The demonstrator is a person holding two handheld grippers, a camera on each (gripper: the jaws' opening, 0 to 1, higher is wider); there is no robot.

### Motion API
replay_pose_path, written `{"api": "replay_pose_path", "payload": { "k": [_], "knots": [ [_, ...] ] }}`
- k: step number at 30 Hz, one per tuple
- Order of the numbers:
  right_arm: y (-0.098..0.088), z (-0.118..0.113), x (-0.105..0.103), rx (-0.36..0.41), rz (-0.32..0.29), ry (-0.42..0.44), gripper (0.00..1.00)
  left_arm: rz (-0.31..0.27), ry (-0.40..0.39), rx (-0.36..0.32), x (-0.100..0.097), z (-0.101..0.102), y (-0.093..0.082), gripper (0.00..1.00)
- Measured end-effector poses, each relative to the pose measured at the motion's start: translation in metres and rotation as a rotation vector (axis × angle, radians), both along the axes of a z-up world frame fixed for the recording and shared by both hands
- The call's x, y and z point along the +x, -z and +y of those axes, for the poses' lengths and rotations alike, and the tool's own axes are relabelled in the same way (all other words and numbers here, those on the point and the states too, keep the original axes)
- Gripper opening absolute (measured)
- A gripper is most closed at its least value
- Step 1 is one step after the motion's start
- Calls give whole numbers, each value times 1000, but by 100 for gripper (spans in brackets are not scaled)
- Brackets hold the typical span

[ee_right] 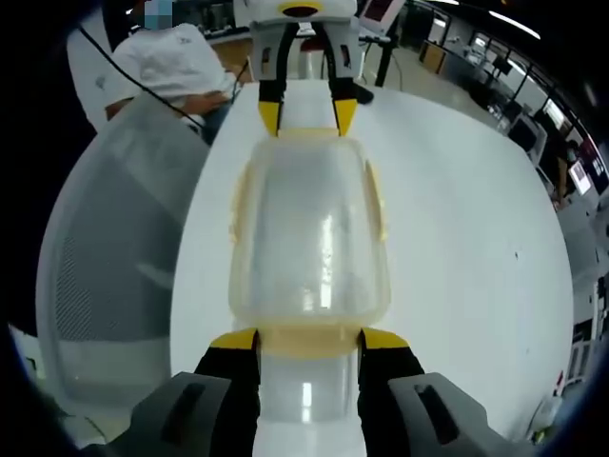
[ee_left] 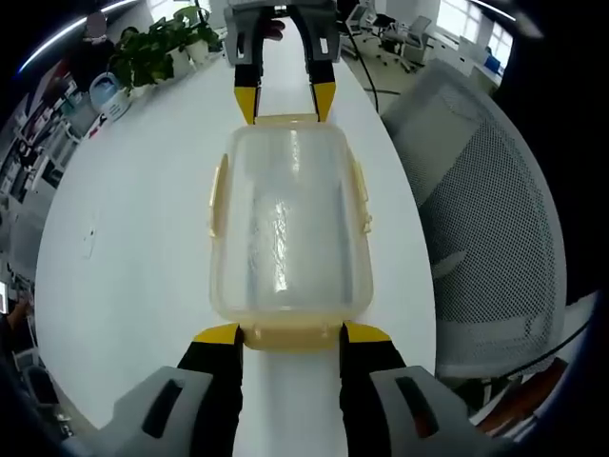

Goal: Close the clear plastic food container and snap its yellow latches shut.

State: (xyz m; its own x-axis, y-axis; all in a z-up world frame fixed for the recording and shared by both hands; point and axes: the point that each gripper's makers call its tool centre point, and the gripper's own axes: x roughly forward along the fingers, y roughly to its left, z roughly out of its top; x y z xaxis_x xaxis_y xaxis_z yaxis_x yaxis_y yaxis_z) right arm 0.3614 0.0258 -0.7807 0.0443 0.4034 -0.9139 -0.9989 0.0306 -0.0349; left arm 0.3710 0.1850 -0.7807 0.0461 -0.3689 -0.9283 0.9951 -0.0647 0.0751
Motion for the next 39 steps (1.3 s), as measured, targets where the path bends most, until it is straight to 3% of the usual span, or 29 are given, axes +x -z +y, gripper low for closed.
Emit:
{"api": "replay_pose_path", "payload": {
  "k": [39],
  "knots": [
    [4, -65, -8, -21, 7, 16, 38, 9, 12, -11, -7, -66, 4, 39]
  ]
}}
